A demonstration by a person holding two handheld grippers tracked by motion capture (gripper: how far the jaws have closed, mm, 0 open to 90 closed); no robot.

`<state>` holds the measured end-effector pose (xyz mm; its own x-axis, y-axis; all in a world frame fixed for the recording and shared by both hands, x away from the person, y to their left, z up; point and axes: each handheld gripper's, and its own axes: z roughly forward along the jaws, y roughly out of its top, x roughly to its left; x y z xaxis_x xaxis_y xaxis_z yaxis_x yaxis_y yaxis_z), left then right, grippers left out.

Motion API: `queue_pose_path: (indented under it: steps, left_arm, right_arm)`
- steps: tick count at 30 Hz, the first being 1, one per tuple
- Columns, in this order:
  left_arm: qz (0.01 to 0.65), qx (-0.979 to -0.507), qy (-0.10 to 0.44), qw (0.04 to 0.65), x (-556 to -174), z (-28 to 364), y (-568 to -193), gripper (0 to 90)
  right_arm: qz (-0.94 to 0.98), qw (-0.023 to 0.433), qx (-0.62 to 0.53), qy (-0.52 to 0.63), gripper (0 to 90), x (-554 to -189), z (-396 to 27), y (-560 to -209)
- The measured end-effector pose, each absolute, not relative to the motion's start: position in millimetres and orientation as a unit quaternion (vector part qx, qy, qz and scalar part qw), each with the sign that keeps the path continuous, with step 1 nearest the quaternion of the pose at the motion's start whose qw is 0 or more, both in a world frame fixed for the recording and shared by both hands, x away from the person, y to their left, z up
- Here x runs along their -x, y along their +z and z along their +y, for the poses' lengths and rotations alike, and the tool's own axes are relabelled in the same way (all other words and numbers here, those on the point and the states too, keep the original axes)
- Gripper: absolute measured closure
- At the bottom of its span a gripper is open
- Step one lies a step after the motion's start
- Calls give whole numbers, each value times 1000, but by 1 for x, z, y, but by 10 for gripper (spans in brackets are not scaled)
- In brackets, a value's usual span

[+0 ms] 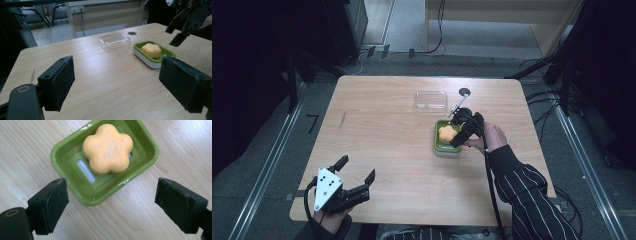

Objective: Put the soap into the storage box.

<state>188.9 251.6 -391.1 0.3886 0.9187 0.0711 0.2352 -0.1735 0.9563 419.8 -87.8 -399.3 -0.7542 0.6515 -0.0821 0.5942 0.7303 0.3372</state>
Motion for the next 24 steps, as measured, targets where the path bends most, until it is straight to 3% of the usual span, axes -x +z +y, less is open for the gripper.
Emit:
queue_pose_path:
  steps: [24]
  left_arm:
    - [423,-682,354,480,-189,250,-391,137]
  right_arm:
    - [915,89,-370,133,98,-373,-136,-398]
